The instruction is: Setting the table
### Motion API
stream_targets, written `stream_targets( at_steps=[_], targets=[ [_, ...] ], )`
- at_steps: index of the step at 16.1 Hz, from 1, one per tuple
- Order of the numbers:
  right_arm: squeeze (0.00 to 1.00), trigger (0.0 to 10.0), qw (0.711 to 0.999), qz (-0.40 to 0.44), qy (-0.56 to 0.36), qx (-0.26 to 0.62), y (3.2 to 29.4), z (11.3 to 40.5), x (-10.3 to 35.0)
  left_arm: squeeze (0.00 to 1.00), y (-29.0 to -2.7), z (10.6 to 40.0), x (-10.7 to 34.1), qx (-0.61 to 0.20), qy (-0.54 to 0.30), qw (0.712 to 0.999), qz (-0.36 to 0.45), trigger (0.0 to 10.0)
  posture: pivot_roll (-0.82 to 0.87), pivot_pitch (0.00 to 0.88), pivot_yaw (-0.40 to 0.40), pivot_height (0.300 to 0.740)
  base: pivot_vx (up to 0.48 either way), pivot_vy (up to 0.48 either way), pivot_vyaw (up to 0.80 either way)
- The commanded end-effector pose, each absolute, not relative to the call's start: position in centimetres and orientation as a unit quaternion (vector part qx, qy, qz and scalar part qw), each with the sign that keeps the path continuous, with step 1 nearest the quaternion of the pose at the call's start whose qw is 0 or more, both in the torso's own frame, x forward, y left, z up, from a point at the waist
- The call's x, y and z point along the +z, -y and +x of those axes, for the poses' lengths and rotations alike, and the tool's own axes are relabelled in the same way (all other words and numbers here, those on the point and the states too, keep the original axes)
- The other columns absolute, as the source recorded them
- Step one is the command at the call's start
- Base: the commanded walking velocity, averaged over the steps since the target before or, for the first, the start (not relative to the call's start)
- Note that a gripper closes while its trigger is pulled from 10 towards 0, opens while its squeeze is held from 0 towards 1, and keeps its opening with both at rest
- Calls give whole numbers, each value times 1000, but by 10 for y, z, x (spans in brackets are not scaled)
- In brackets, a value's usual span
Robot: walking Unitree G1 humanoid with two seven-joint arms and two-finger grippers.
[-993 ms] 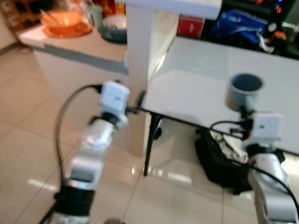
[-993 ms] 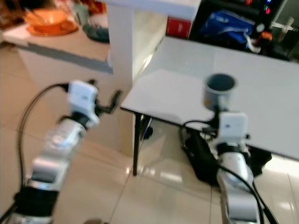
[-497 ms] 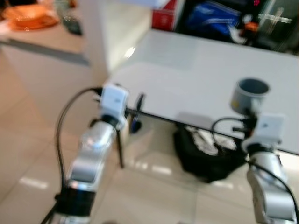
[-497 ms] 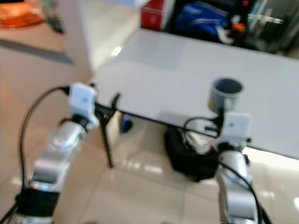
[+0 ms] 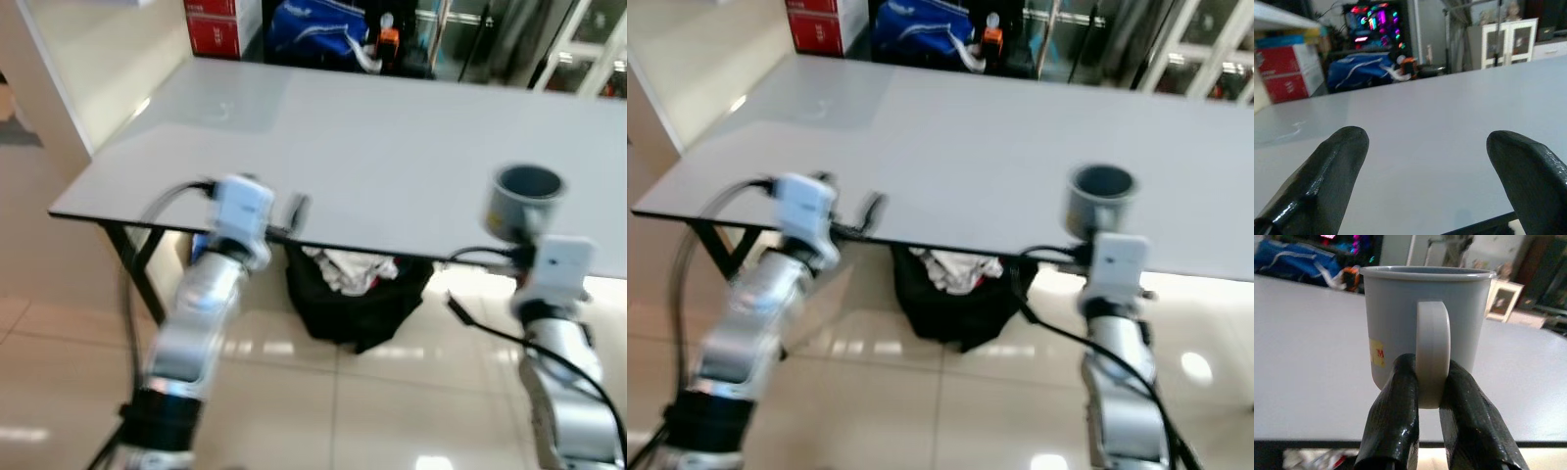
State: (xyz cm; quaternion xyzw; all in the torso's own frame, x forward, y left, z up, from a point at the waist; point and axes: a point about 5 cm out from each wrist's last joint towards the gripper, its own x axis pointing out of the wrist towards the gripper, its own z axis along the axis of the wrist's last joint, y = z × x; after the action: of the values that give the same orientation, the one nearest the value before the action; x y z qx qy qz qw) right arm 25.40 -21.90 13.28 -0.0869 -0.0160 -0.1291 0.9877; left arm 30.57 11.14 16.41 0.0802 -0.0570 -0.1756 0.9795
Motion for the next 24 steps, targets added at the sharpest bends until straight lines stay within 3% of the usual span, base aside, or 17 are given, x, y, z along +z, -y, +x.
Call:
stream_targets(
  at_steps=[1,10,14,19,24],
  targets=[
    [0,10000,989,-89,26,-119,213,256,137,0,-120,306,167,-162,63,981,87,10000,-28,0,-27,740,0,-480,0],
    [0,10000,989,-83,27,-117,213,257,137,0,-123,305,166,-158,61,982,84,10000,-18,0,-34,740,0,-473,0],
    [0,10000,986,-84,22,-142,216,257,137,0,-129,309,169,-127,52,989,62,10000,-9,10,-34,740,0,0,0],
    [0,10000,990,-46,23,-129,209,261,138,0,-124,308,179,-150,73,985,40,10000,-3,5,-28,740,0,0,-325],
    [0,10000,991,-57,38,-115,203,266,144,0,-126,311,180,-157,73,984,47,10000,-16,12,-6,740,397,0,-116]
  ],
)
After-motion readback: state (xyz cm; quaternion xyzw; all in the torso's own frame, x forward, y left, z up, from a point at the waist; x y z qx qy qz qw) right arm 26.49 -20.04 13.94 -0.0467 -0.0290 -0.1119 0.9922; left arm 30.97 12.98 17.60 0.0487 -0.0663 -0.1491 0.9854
